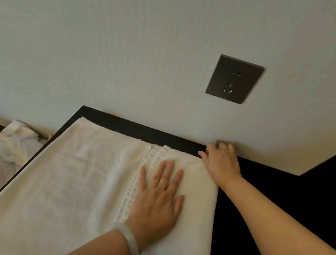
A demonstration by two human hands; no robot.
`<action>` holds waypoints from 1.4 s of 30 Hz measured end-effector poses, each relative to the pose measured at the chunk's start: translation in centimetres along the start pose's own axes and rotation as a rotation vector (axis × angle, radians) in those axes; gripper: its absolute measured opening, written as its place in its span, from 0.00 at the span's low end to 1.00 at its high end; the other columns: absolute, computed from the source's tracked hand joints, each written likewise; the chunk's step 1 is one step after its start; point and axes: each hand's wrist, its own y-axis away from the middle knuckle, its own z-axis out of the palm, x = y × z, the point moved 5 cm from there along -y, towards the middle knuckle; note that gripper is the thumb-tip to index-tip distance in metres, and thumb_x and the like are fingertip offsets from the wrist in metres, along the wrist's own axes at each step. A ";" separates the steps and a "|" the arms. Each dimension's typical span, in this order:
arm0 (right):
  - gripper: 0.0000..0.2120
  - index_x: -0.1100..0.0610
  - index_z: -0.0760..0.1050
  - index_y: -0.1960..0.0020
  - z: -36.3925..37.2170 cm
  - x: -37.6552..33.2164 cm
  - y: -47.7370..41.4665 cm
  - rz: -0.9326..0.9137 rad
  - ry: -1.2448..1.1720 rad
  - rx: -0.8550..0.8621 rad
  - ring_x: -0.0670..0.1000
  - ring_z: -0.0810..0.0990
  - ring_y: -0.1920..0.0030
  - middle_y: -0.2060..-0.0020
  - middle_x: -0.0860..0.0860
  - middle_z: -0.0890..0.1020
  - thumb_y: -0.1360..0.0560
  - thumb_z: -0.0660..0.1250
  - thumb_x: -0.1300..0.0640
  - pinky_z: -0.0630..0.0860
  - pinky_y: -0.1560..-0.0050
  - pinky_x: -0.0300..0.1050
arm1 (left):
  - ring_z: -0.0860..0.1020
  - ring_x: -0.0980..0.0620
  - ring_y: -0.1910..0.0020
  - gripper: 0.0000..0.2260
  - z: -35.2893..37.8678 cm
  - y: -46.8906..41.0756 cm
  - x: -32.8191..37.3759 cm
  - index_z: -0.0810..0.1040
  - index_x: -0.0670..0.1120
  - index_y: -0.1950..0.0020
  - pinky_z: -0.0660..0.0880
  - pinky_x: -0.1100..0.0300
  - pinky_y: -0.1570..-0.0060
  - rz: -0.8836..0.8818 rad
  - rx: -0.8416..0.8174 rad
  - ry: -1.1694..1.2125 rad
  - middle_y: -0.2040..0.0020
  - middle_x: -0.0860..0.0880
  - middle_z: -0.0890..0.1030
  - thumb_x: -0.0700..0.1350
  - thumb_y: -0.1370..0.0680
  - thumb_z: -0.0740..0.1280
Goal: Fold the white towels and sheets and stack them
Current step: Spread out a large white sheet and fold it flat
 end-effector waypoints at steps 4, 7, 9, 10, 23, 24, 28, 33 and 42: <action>0.13 0.61 0.75 0.43 -2.7 0.2 2.3 0.195 -0.296 0.160 0.62 0.75 0.43 0.46 0.59 0.80 0.19 0.62 0.51 0.68 0.42 0.55 | 0.27 0.50 0.25 0.30 0.2 -0.1 0.0 0.34 0.52 0.21 0.32 0.38 0.27 -0.009 0.002 -0.005 0.22 0.49 0.31 0.61 0.21 0.33; 0.26 0.65 0.67 0.27 -1.4 -3.1 6.6 0.136 -0.255 0.137 0.62 0.69 0.28 0.30 0.63 0.71 0.18 0.53 0.49 0.65 0.29 0.59 | 0.26 0.51 0.25 0.30 0.1 -0.2 0.0 0.33 0.52 0.21 0.31 0.40 0.27 0.003 0.002 0.004 0.22 0.50 0.30 0.61 0.21 0.32; 0.30 0.57 0.48 0.19 1.1 -4.0 8.4 0.176 -0.312 -0.095 0.52 0.47 0.20 0.20 0.54 0.51 0.17 0.46 0.45 0.45 0.21 0.53 | 0.25 0.52 0.26 0.29 0.1 -0.1 0.0 0.32 0.53 0.22 0.31 0.41 0.26 0.028 -0.018 0.007 0.23 0.51 0.28 0.61 0.21 0.32; 0.30 0.55 0.43 0.19 1.8 -3.8 8.2 0.220 -0.339 -0.144 0.50 0.41 0.20 0.19 0.52 0.46 0.17 0.45 0.44 0.40 0.21 0.52 | 0.25 0.53 0.26 0.29 0.0 -0.1 -0.1 0.31 0.53 0.22 0.31 0.42 0.26 0.029 -0.012 0.010 0.23 0.51 0.28 0.61 0.21 0.32; 0.33 0.60 0.45 0.20 -0.9 -4.4 7.5 0.367 -0.295 -0.031 0.53 0.45 0.20 0.20 0.56 0.50 0.19 0.39 0.42 0.37 0.22 0.55 | 0.28 0.53 0.25 0.27 0.2 -0.1 -0.3 0.34 0.52 0.21 0.33 0.43 0.25 0.020 0.001 0.046 0.21 0.51 0.32 0.57 0.19 0.35; 0.33 0.59 0.44 0.20 -0.5 -5.5 8.7 0.295 -0.291 -0.032 0.51 0.45 0.20 0.20 0.54 0.48 0.19 0.38 0.42 0.37 0.22 0.54 | 0.28 0.52 0.24 0.27 0.3 -0.2 -0.3 0.34 0.51 0.21 0.33 0.44 0.25 0.023 -0.009 0.043 0.21 0.51 0.32 0.57 0.19 0.35; 0.30 0.54 0.36 0.20 1.3 -5.2 11.0 0.383 -0.388 -0.216 0.50 0.37 0.21 0.20 0.51 0.40 0.16 0.43 0.44 0.37 0.22 0.53 | 0.30 0.51 0.24 0.27 0.3 -0.2 -0.4 0.35 0.50 0.21 0.34 0.45 0.24 0.016 0.003 0.043 0.21 0.50 0.33 0.55 0.18 0.36; 0.32 0.56 0.39 0.21 -0.8 -6.8 14.3 0.351 -0.319 -0.009 0.48 0.38 0.22 0.22 0.51 0.41 0.19 0.39 0.42 0.36 0.23 0.51 | 0.31 0.52 0.23 0.27 0.6 -0.3 -0.6 0.36 0.50 0.21 0.33 0.46 0.25 0.025 0.003 0.079 0.20 0.51 0.35 0.55 0.19 0.36; 0.27 0.52 0.31 0.24 0.2 -8.5 18.6 0.406 -0.375 -0.153 0.45 0.32 0.24 0.21 0.48 0.37 0.16 0.40 0.45 0.34 0.23 0.49 | 0.32 0.48 0.23 0.26 -1.3 4.0 1.5 0.37 0.49 0.21 0.29 0.41 0.27 0.121 0.025 0.014 0.21 0.49 0.36 0.57 0.18 0.36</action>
